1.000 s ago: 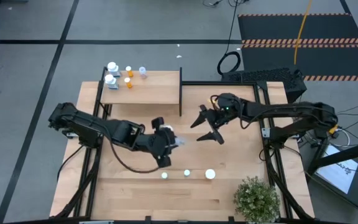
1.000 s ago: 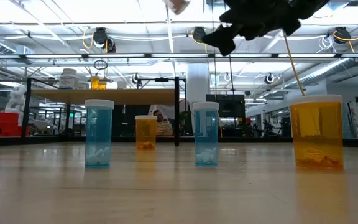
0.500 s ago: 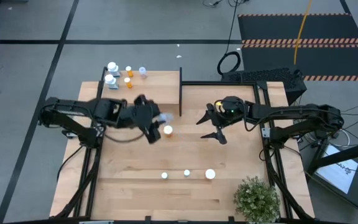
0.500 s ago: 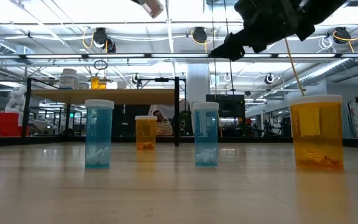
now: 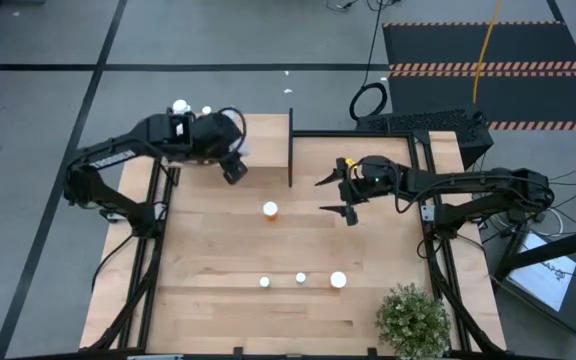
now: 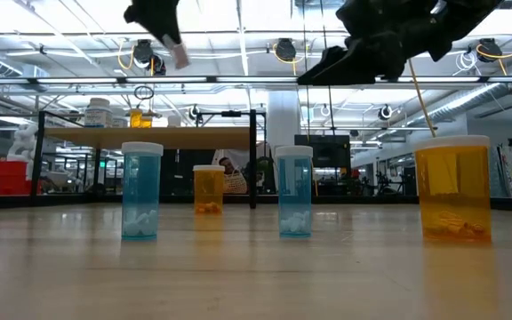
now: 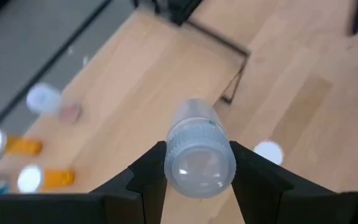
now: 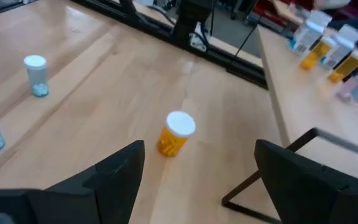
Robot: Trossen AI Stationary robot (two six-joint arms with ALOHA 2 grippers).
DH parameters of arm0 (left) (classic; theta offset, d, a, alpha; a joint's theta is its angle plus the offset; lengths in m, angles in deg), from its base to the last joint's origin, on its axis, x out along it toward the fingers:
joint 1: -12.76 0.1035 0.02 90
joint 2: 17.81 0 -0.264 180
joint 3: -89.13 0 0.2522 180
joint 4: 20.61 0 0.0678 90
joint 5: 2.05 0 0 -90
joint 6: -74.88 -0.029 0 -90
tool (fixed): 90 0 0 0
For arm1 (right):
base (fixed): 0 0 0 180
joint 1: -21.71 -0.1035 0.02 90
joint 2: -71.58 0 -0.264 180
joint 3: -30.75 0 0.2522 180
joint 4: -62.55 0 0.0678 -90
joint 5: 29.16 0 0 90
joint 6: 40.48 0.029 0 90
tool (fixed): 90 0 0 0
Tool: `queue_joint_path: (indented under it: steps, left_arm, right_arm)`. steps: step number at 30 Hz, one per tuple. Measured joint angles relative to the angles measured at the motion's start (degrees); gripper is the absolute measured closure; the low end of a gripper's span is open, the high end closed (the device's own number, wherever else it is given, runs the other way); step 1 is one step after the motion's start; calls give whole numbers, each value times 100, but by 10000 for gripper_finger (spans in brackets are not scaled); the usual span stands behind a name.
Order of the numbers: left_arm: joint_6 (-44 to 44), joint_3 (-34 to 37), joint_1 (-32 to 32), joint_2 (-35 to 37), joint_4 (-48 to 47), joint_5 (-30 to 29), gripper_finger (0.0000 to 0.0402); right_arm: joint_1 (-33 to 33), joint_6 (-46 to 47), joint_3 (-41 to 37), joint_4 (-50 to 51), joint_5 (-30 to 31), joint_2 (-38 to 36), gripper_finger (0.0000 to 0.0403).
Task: Pick and place medicine bottles onto shelf by color
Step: Put the transparent pill bottle on the shelf aligned with the other transparent pill bottle
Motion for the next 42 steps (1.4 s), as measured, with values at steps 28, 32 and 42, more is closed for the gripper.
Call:
queue_joint_path:
  steps: [28,32,42]
  left_arm:
    - [-2098,0,2204,-341,-568,1173,243]
    - [-2623,1,2195,-579,-572,1180,243]
    - [-3277,2,2201,-1035,-779,1177,243]
  right_arm:
    - [11,-133,0,204,-22,0,106]
    - [11,-134,0,204,-22,0,106]
    - [11,-132,0,292,-26,0,106]
